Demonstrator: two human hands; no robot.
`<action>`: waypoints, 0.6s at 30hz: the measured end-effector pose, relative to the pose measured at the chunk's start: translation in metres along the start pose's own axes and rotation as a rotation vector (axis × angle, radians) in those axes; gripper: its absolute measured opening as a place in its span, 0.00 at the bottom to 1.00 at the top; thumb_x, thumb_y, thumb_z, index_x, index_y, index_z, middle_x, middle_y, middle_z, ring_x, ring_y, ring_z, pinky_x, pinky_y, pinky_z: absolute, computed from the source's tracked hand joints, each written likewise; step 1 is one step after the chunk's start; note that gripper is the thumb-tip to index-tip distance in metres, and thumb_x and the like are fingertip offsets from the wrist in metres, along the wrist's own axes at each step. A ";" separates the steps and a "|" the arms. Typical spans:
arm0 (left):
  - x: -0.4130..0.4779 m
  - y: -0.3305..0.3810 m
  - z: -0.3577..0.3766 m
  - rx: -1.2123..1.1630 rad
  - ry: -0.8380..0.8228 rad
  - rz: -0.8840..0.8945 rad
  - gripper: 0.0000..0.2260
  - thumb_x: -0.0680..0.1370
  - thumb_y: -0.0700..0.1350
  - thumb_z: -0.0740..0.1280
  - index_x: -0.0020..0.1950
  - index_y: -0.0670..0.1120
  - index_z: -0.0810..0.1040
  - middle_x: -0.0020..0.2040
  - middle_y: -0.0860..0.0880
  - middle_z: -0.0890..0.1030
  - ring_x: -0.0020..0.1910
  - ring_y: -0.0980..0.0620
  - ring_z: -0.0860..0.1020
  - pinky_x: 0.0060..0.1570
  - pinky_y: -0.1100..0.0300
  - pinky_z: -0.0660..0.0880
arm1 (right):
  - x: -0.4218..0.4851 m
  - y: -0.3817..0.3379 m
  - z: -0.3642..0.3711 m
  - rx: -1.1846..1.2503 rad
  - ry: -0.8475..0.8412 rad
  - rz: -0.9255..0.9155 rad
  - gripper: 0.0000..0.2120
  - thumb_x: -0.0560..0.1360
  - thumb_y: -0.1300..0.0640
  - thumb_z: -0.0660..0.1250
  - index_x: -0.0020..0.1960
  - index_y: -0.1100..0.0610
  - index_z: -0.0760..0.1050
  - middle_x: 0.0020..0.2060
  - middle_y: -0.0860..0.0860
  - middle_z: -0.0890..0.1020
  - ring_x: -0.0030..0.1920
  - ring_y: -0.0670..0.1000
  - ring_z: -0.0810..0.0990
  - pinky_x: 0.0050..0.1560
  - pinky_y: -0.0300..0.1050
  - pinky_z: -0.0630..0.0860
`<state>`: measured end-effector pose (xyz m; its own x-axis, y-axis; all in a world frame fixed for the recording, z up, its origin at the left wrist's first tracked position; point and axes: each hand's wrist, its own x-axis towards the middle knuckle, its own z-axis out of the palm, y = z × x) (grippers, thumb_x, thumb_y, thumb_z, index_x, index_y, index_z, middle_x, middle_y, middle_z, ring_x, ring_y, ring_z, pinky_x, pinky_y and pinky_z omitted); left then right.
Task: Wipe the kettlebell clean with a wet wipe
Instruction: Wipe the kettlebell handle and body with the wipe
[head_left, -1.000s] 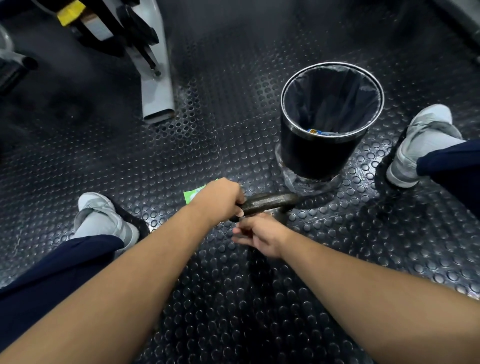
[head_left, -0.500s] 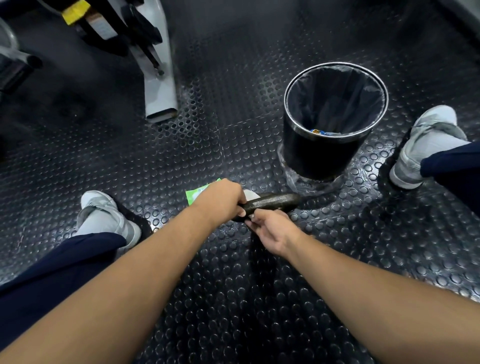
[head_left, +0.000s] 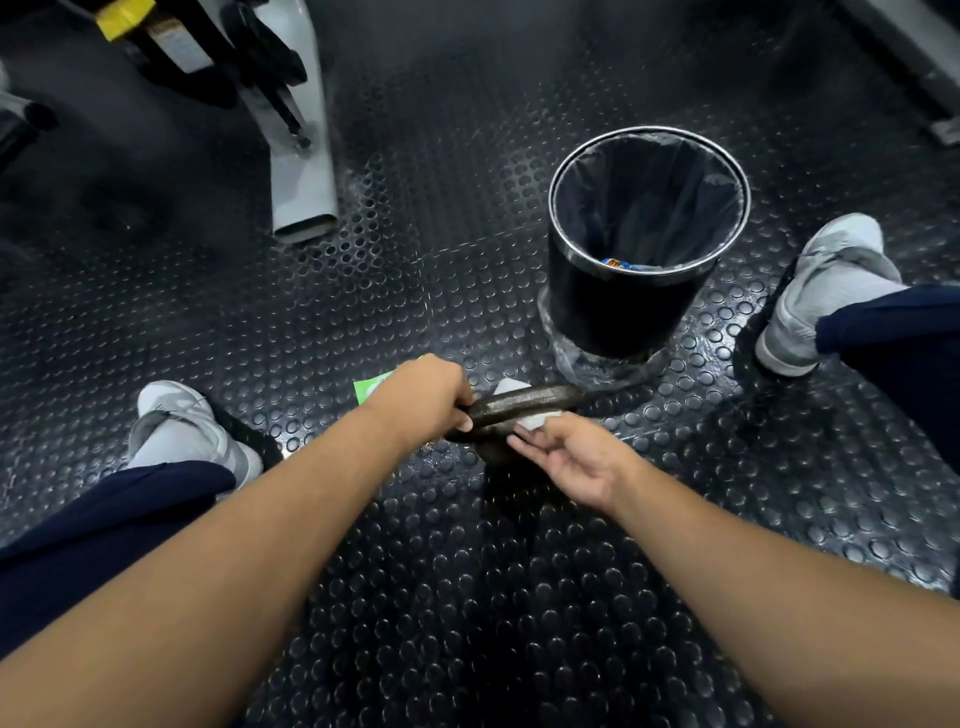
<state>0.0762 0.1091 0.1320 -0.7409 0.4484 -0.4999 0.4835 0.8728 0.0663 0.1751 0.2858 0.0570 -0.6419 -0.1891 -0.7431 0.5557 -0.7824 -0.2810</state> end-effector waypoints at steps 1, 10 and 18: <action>0.000 0.000 0.001 -0.003 0.005 0.000 0.14 0.75 0.52 0.76 0.60 0.53 0.85 0.51 0.49 0.87 0.53 0.46 0.83 0.52 0.56 0.79 | -0.002 -0.003 -0.005 0.017 0.005 -0.006 0.19 0.75 0.78 0.54 0.63 0.69 0.72 0.63 0.64 0.80 0.62 0.58 0.81 0.66 0.56 0.77; -0.001 0.001 0.001 0.027 0.006 0.013 0.09 0.76 0.51 0.74 0.53 0.51 0.87 0.43 0.49 0.86 0.46 0.47 0.82 0.41 0.57 0.76 | 0.011 0.040 0.042 -0.100 0.023 -0.014 0.18 0.71 0.80 0.53 0.49 0.68 0.77 0.48 0.58 0.83 0.52 0.52 0.79 0.71 0.56 0.71; 0.001 0.000 0.003 0.007 -0.013 0.012 0.09 0.76 0.50 0.74 0.55 0.50 0.86 0.46 0.48 0.86 0.49 0.46 0.83 0.48 0.53 0.79 | 0.016 0.026 0.028 0.023 0.045 -0.045 0.16 0.72 0.78 0.54 0.54 0.71 0.74 0.55 0.61 0.79 0.54 0.54 0.78 0.64 0.53 0.78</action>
<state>0.0769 0.1088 0.1293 -0.7289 0.4560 -0.5107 0.4956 0.8660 0.0658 0.1646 0.2459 0.0553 -0.6413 -0.1273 -0.7566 0.5144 -0.8030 -0.3010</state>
